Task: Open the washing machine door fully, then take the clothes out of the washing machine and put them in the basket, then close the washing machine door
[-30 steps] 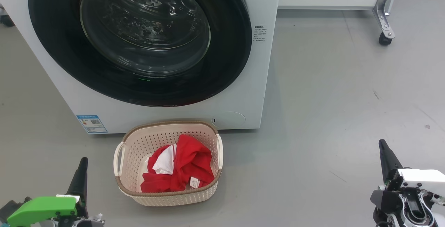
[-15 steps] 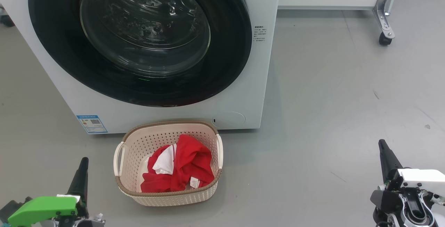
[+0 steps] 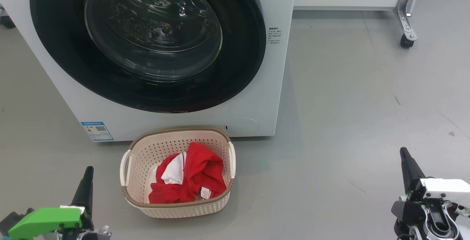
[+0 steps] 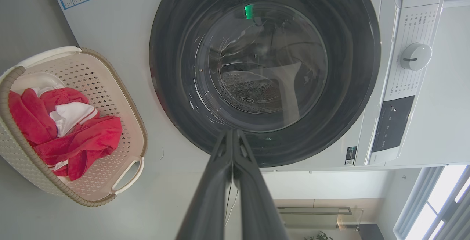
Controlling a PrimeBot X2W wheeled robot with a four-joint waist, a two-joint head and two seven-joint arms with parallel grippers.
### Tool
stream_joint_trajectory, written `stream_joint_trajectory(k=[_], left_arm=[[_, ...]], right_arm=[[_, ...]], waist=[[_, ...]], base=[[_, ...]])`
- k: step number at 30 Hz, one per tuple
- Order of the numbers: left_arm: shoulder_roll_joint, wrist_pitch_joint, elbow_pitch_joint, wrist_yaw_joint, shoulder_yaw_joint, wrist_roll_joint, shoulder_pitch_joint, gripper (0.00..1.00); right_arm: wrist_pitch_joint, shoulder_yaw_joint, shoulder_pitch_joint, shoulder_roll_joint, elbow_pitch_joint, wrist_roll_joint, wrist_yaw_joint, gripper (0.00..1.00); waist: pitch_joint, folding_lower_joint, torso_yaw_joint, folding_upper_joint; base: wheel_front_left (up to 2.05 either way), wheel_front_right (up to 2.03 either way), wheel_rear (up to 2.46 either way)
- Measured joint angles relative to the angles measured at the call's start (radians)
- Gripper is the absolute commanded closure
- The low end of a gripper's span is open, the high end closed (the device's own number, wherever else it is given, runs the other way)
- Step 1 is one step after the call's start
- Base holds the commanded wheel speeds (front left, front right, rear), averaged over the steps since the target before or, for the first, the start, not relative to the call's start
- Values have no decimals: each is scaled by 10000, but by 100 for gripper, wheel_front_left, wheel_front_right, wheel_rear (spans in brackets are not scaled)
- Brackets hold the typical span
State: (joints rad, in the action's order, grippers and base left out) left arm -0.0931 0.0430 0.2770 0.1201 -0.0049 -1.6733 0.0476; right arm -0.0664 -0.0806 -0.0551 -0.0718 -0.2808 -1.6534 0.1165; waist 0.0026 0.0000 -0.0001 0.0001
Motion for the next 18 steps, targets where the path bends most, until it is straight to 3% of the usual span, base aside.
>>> stream_joint_trajectory(k=[18], left_arm=[[19, 13, 10, 0, 15, 0, 44, 100]], right_arm=[[0, -15, -2, 4, 4, 2, 52, 100]], waist=[[0, 0, 0, 0]], base=[[0, 0, 0]])
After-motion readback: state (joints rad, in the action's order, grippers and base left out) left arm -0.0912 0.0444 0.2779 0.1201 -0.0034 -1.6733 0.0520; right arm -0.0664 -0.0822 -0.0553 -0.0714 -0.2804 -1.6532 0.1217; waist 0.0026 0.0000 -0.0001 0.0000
